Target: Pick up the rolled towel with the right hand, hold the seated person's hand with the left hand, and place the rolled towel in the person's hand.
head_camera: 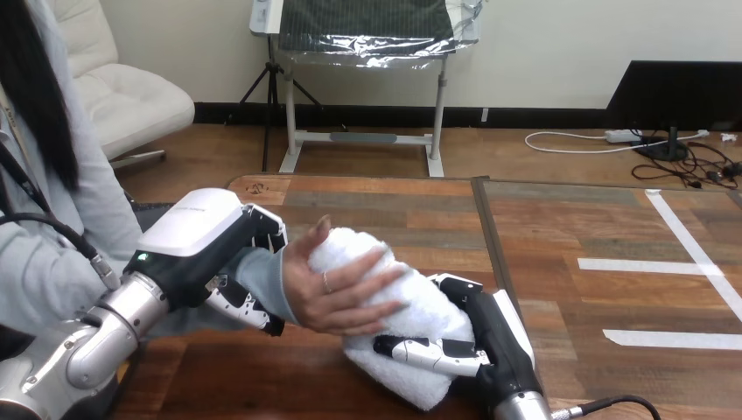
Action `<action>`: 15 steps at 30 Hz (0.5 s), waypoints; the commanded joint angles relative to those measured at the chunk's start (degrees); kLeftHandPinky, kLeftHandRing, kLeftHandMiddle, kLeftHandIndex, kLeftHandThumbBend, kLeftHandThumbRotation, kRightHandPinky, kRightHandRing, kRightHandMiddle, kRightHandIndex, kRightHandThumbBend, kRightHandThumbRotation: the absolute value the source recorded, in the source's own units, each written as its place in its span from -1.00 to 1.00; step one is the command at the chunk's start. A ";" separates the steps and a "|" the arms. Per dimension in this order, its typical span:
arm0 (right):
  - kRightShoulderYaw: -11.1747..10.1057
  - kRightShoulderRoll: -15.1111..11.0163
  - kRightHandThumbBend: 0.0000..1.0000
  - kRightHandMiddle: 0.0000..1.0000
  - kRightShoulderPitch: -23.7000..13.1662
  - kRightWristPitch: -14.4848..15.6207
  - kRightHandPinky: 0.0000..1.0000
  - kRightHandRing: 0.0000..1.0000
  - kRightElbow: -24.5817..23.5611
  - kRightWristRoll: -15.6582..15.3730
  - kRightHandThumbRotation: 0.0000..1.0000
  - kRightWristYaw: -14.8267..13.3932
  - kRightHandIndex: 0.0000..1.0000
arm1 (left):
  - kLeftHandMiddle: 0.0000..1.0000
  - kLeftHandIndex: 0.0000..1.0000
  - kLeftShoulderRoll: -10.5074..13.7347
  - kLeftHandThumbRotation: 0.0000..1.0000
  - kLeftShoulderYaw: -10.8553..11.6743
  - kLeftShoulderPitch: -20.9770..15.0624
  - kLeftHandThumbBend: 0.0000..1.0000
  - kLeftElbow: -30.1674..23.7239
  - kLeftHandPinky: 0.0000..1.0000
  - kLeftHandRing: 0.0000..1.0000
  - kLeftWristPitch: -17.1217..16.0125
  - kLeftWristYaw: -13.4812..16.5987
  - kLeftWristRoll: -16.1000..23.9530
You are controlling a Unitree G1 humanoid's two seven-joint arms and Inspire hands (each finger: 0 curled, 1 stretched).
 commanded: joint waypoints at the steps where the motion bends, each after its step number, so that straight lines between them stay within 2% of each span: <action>1: 1.43 0.80 0.40 -0.22 -3.88 -1.93 -0.51 -0.42 0.20 -1.38 -1.00 -0.99 -0.09 | -0.27 -0.23 -1.07 -0.90 2.08 -1.62 0.98 -4.21 -0.42 -0.37 -1.19 0.33 -2.21; 7: 2.50 0.96 0.40 -0.22 -3.43 -2.07 -0.51 -0.42 -0.02 -2.65 -1.00 -2.59 -0.09 | -0.26 -0.22 -1.20 -0.89 2.24 -1.19 0.98 -4.53 -0.43 -0.37 -1.13 0.52 -2.13; 15: 3.48 1.22 0.39 -0.20 -3.10 -2.66 -0.51 -0.41 -0.09 -3.66 -1.00 -3.25 -0.08 | -0.26 -0.21 -1.33 -0.85 2.48 -0.77 0.97 -5.07 -0.44 -0.37 -0.76 -0.01 -2.39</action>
